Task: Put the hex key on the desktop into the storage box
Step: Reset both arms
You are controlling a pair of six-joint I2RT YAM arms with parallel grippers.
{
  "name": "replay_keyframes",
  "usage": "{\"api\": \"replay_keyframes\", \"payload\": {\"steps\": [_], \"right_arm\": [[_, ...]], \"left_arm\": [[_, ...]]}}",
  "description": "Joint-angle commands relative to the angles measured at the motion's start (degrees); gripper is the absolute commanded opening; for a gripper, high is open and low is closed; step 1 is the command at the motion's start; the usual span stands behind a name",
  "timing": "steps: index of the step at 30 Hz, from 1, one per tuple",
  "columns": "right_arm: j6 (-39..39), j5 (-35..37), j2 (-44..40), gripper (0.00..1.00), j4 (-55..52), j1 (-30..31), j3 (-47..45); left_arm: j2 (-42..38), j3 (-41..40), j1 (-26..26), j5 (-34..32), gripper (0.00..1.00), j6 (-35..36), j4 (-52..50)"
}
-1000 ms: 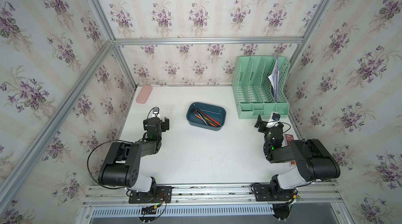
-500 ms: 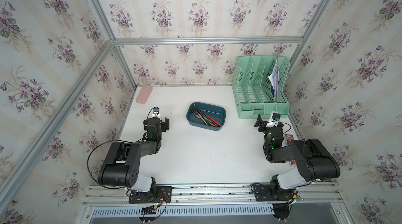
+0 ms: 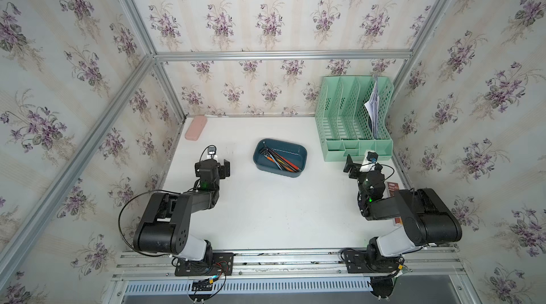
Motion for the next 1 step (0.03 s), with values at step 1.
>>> {"api": "replay_keyframes", "payload": {"steps": [1], "right_arm": [[-0.87, -1.92, -0.19, 1.00, -0.25, -0.03, 0.08]], "left_arm": [[-0.15, 0.35, 0.07, 0.22, 0.99, 0.28, 0.53]]}}
